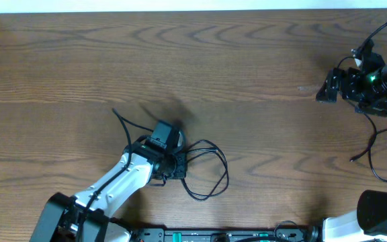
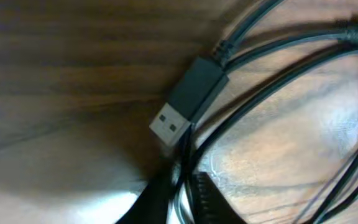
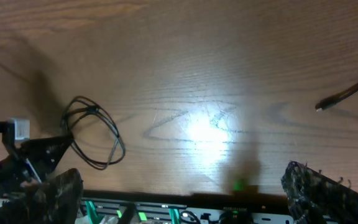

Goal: Untangle cables

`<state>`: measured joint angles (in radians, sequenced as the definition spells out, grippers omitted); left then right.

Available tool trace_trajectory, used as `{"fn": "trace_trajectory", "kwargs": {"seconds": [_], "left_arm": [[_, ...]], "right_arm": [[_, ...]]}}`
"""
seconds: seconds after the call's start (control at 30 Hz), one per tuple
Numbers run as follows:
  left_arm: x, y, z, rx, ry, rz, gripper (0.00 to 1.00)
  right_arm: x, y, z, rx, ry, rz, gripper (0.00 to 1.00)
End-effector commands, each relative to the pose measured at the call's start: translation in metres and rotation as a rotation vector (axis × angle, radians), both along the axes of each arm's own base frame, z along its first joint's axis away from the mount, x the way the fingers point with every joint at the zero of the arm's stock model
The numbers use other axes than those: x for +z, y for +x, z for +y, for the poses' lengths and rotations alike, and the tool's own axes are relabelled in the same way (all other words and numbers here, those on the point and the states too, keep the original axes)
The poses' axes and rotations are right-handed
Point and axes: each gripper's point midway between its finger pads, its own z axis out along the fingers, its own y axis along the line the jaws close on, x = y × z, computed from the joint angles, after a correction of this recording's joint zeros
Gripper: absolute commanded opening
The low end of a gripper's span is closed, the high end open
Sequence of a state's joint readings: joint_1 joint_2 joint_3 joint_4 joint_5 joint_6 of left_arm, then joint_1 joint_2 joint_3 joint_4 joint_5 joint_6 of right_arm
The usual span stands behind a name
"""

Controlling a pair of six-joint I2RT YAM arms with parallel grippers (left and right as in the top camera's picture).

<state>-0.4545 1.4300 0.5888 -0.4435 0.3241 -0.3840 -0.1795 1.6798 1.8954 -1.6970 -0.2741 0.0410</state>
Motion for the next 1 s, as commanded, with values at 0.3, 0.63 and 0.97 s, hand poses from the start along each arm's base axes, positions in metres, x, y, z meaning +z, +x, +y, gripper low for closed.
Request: {"fn": "trace_trajectory", "kwargs": {"seconds": [0.3, 0.63, 0.97], "left_arm": [[0.168, 0.094, -0.1, -0.11, -0.5, -0.339, 0.08], [0.232, 0.131, -0.118, -0.099, -0.634, -0.563, 0.07], [0.118, 0.101, 0.011, 0.108, 0.168, -0.342, 0.1]], "right_arm": [[0.003, 0.017, 0.004, 0.011, 0.011, -0.074, 0.99], [-0.031, 0.019, 0.063, 0.319, 0.005, -0.08, 0.99], [-0.13, 0.029, 0.153, 0.534, -0.01, -0.174, 0.83]]}}
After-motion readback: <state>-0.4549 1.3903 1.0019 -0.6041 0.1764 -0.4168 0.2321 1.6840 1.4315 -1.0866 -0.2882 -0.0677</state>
